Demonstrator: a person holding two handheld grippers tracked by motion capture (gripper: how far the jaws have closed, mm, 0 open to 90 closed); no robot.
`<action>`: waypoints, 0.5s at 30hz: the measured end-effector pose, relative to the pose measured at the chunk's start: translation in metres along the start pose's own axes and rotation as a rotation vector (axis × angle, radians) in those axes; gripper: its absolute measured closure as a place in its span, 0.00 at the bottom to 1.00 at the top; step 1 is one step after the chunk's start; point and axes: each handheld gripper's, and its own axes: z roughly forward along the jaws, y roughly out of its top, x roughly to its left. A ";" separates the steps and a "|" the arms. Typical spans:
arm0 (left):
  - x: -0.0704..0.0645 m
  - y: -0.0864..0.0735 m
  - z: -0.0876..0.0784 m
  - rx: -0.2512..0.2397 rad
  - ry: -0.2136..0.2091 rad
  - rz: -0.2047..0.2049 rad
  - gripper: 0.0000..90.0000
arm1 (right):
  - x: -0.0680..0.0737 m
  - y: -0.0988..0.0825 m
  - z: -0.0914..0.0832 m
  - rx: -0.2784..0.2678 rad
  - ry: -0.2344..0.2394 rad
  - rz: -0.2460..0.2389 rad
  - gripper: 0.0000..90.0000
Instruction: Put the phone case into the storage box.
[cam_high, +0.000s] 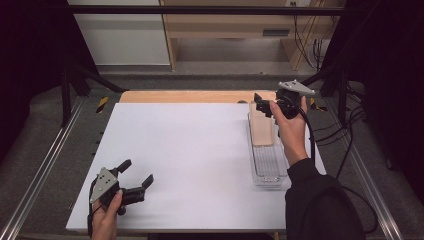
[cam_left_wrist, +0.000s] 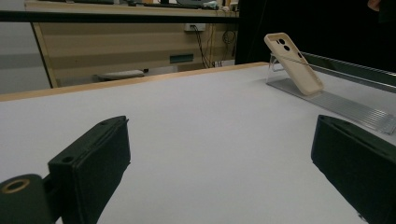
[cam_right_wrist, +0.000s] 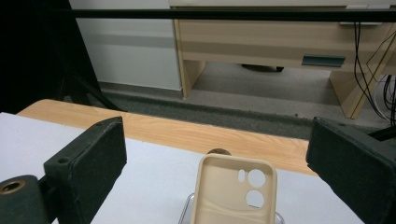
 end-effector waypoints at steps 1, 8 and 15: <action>0.000 0.000 0.000 0.000 0.000 0.000 0.05 | 0.000 0.000 -0.001 -0.002 0.000 0.001 0.06; 0.000 0.000 0.000 0.002 0.003 -0.003 0.05 | -0.001 0.003 -0.008 -0.014 0.012 0.008 0.05; 0.000 0.000 0.000 0.001 0.001 -0.003 0.05 | -0.002 0.002 -0.015 -0.036 -0.005 0.026 0.06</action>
